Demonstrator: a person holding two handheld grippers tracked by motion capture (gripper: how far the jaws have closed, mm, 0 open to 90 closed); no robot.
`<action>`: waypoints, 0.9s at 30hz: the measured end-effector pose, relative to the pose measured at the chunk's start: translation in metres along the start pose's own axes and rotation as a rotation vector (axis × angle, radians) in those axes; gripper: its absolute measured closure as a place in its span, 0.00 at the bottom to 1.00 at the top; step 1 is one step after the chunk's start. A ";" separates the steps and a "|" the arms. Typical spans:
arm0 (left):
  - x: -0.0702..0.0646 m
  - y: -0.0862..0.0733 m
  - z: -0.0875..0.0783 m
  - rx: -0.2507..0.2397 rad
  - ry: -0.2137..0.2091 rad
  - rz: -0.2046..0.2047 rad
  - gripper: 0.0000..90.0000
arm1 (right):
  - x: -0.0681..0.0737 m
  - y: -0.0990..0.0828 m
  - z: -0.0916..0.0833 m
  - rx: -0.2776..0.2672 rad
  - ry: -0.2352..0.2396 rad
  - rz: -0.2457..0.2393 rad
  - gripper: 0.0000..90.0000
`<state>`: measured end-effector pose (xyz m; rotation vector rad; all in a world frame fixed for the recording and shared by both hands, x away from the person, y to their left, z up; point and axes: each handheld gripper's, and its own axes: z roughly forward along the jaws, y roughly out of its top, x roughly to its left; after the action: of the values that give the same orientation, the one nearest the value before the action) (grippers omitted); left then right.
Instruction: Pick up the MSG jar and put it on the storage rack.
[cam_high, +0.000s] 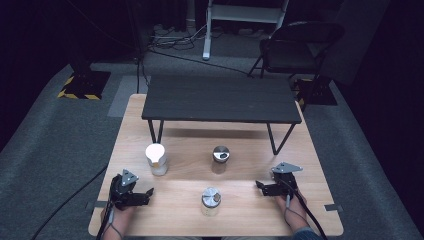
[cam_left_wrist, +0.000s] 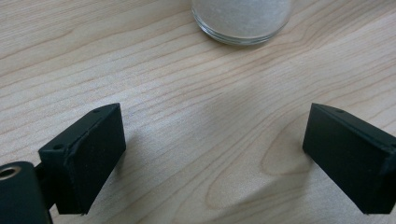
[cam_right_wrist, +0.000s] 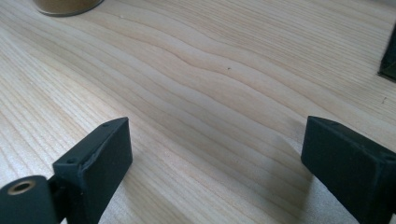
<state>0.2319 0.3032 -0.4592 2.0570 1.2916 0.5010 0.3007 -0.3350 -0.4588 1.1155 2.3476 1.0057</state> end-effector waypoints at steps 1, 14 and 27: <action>0.000 0.000 0.000 0.000 0.000 0.000 0.06 | 0.000 0.000 0.000 0.000 0.000 0.000 0.10; 0.004 -0.011 -0.003 -0.079 -0.009 -0.065 0.06 | 0.001 0.004 0.002 0.022 -0.012 0.012 0.00; -0.005 -0.030 -0.014 -0.323 0.002 -0.013 0.07 | 0.001 0.004 0.002 0.022 -0.012 0.013 0.00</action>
<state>0.2015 0.3126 -0.4696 1.7787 1.1406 0.6599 0.3032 -0.3314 -0.4575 1.1429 2.3501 0.9768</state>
